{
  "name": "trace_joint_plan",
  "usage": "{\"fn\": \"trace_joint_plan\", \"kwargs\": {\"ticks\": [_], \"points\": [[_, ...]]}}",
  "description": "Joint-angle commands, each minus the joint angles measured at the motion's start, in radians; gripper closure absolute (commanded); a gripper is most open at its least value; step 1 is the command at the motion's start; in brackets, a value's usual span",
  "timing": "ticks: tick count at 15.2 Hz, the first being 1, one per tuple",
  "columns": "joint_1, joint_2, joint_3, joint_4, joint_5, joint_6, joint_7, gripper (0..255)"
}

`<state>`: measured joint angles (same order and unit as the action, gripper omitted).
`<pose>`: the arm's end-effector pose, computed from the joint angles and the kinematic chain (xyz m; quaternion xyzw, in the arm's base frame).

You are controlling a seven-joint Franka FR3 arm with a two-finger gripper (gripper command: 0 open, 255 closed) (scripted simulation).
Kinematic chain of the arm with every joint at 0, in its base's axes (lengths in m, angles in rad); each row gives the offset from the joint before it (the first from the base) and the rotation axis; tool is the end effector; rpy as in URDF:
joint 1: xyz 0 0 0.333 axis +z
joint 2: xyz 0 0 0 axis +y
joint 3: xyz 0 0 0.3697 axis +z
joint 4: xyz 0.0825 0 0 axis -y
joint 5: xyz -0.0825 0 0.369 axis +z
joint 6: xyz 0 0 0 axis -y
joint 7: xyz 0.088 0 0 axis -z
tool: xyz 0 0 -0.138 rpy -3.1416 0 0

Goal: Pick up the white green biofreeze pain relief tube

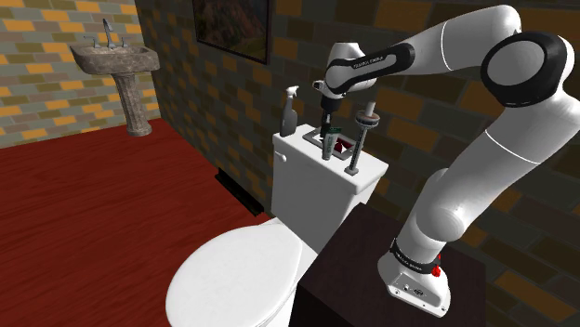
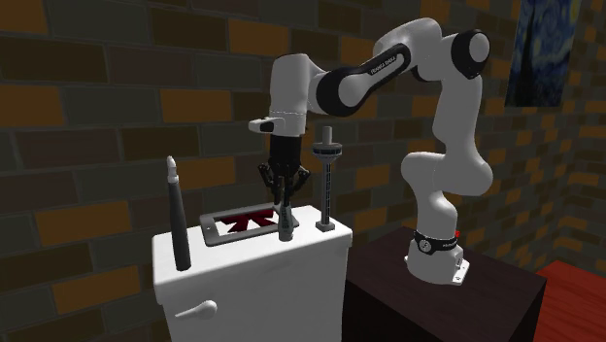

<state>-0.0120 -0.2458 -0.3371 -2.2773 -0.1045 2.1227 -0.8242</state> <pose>0.4269 -0.1718 0.4852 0.9640 0.2630 0.0304 0.0263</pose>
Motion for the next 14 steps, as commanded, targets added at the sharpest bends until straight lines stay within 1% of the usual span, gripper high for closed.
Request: {"fn": "trace_joint_plan", "kwargs": {"ticks": [1, 14], "points": [[0.0, -0.004, 0.001, 0.009, -0.001, -0.015, 0.001, 255], [0.003, -0.04, 0.015, 0.152, -0.002, -0.192, 0.004, 255]]}}
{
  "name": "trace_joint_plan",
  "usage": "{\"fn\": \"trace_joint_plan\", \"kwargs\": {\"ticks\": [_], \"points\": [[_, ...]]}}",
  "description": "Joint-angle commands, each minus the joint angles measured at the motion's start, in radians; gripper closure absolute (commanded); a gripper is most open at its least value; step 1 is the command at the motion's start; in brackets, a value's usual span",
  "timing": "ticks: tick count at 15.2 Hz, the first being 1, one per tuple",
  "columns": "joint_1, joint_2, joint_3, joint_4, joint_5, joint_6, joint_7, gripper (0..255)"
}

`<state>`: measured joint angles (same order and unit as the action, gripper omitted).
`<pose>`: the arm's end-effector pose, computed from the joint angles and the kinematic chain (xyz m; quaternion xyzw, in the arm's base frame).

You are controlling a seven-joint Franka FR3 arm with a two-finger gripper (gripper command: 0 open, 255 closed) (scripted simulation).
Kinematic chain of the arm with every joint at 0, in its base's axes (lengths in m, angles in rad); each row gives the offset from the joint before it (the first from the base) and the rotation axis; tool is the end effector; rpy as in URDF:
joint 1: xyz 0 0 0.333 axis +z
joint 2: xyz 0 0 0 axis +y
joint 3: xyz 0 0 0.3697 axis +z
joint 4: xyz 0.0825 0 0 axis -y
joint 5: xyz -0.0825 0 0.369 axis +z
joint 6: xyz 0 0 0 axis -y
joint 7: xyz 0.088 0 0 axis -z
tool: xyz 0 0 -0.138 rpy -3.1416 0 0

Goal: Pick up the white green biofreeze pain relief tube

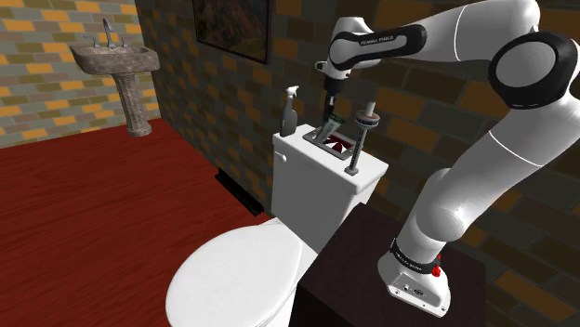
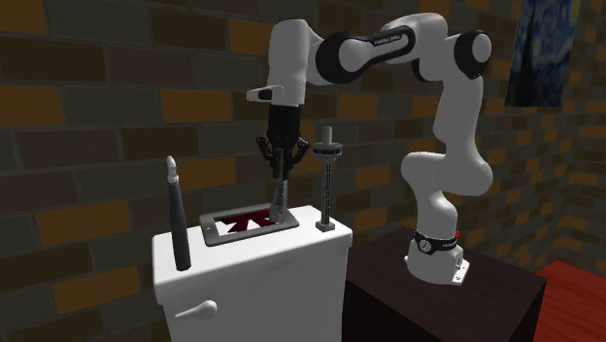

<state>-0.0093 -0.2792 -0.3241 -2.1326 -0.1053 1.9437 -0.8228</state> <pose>0.4253 -0.1727 0.5504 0.9640 0.2628 0.0295 0.0260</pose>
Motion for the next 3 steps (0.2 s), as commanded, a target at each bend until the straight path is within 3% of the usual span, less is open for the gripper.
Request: {"fn": "trace_joint_plan", "kwargs": {"ticks": [1, 3], "points": [[0.001, -0.007, 0.003, 0.02, -0.001, -0.027, 0.002, 255], [0.001, -0.008, 0.003, 0.021, -0.001, -0.029, 0.002, 255]]}}
